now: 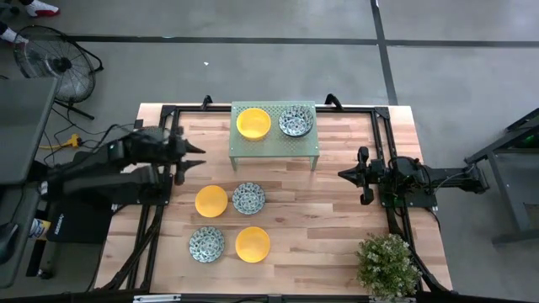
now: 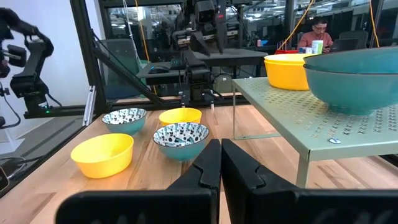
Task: Pick & Place Mini bowls
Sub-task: Stack the yellow bowl on the stacked yellow bowls on the shelf
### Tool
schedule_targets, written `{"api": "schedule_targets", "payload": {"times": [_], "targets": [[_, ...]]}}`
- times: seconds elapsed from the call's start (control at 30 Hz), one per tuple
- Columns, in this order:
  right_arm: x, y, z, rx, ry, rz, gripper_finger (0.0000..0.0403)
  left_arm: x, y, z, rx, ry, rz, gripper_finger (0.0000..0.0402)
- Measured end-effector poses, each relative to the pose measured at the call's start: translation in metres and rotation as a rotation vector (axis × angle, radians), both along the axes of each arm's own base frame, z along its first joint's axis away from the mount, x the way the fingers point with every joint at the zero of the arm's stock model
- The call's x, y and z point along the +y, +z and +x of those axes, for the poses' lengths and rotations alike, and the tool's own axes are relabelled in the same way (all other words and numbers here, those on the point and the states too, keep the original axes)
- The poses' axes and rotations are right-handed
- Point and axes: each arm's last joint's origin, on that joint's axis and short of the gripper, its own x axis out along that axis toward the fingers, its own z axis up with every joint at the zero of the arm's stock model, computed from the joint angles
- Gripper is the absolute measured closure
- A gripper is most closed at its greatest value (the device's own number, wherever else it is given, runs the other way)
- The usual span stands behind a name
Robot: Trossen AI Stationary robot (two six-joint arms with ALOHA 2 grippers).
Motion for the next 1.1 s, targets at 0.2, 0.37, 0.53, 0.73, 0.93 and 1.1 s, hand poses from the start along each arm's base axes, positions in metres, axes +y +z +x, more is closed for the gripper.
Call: {"api": "schedule_targets", "payload": {"times": [0.2, 0.37, 0.53, 0.73, 0.93, 1.1], "targets": [[0.0, 0.0, 0.0, 0.0, 0.0, 0.0, 0.0402, -0.004, 0.005, 0.033, 0.192, -0.071, -0.11, 0.0255], [0.0, 0.0, 0.0, 0.0, 0.0, 0.0, 0.0402, -0.011, -0.003, 0.048, 0.288, -0.083, -0.195, 0.0255], [0.0, 0.0, 0.0, 0.0, 0.0, 0.0, 0.0402, -0.021, -0.019, 0.063, 0.425, -0.071, -0.292, 0.0255], [0.0, 0.0, 0.0, 0.0, 0.0, 0.0, 0.0402, -0.037, -0.044, 0.076, 0.661, -0.055, -0.357, 0.0255], [0.0, 0.0, 0.0, 0.0, 0.0, 0.0, 0.0402, -0.039, -0.061, 0.088, 0.772, -0.005, -0.374, 0.0255], [0.0, 0.0, 0.0, 0.0, 0.0, 0.0, 0.0402, -0.037, -0.068, 0.093, 0.799, 0.077, -0.36, 0.0255]]}}
